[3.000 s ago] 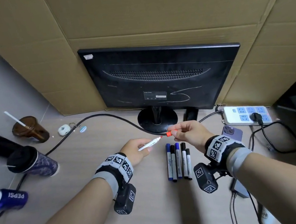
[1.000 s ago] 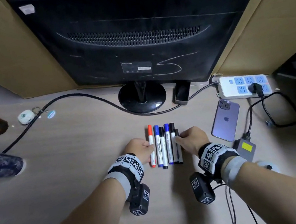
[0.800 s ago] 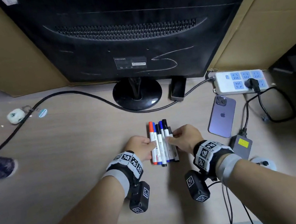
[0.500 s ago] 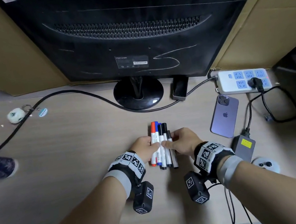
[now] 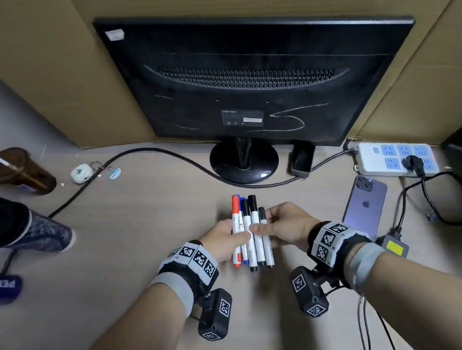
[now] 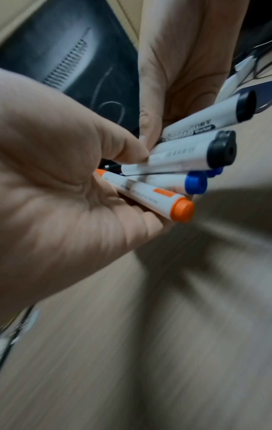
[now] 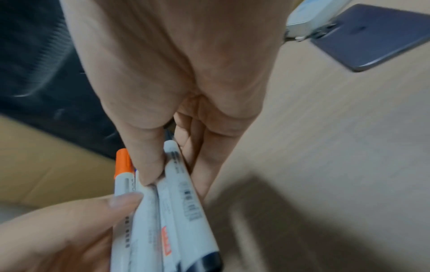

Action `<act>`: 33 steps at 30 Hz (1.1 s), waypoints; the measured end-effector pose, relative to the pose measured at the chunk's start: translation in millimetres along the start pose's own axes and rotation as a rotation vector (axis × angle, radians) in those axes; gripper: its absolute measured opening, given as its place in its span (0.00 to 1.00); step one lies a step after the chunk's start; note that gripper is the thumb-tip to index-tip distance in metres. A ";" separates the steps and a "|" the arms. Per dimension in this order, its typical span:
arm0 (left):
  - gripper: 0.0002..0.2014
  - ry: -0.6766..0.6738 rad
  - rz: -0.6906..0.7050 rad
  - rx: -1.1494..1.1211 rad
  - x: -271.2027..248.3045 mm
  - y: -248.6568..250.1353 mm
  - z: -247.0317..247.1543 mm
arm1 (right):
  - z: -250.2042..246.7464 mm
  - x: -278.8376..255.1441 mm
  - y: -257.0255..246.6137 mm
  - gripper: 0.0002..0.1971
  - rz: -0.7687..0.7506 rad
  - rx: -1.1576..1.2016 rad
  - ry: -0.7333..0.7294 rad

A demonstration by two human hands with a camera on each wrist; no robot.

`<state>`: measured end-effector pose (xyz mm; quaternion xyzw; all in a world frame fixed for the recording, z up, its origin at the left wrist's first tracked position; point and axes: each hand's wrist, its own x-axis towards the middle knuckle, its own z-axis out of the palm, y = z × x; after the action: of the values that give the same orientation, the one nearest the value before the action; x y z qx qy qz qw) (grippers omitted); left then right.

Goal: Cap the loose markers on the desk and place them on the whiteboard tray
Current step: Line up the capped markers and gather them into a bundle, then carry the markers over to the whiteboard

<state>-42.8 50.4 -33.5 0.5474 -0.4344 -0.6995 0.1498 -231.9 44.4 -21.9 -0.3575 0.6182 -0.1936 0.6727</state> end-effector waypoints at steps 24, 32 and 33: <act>0.16 0.500 0.262 -0.268 -176.0 -93.5 -205.6 | 273.7 -17.2 -77.1 0.41 -0.363 -0.184 -0.223; 0.08 0.736 0.371 -0.271 -193.6 -185.7 -251.9 | 370.5 18.0 -47.7 0.33 -0.505 -0.326 -0.315; 0.10 0.734 0.411 -0.266 -198.2 -197.6 -255.3 | 381.3 22.2 -42.4 0.32 -0.529 -0.353 -0.334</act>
<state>309.0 187.0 -66.0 0.6376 -0.3584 -0.4642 0.4995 149.4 92.5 -14.4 -0.6426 0.4096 -0.1900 0.6190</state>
